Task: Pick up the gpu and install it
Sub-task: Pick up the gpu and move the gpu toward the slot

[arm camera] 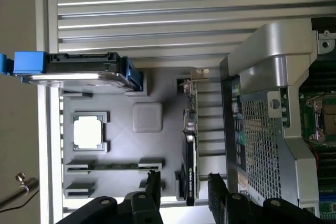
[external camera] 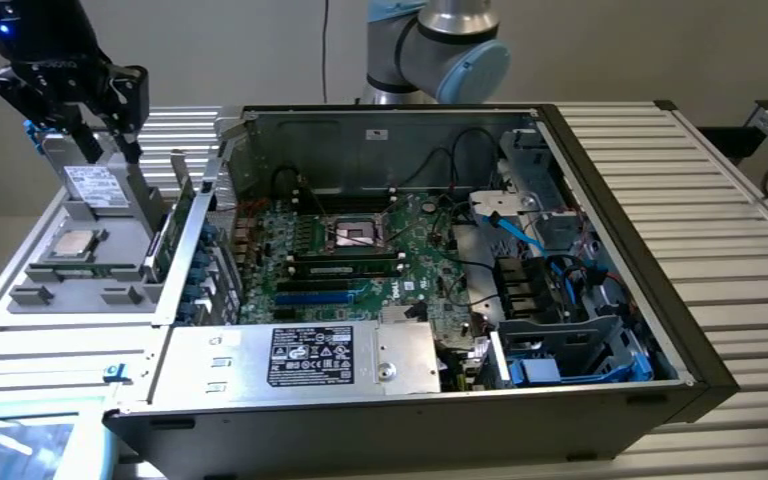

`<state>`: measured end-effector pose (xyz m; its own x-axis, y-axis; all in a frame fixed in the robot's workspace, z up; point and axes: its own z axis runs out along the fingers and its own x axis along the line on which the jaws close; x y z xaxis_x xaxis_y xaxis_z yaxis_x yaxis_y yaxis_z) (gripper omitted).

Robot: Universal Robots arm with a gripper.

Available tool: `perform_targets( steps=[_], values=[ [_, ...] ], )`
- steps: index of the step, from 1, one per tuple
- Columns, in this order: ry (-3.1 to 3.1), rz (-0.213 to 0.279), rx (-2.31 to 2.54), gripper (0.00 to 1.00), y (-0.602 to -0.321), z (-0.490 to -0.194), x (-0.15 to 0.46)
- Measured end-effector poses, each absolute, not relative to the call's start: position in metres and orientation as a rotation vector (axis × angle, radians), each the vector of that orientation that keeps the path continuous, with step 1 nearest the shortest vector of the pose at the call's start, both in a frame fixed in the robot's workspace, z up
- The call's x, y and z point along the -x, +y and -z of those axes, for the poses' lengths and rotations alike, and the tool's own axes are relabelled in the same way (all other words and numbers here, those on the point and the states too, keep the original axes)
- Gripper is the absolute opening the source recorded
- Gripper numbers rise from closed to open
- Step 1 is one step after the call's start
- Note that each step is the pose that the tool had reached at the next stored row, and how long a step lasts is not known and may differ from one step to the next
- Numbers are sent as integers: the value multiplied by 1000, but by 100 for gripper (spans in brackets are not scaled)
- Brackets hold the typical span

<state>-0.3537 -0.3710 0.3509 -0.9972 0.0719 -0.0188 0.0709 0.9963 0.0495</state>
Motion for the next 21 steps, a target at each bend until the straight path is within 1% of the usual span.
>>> perform_targets(
  steps=[21],
  values=[
    [3118, -78, -116, 49, -373, -313, 342]
  ],
)
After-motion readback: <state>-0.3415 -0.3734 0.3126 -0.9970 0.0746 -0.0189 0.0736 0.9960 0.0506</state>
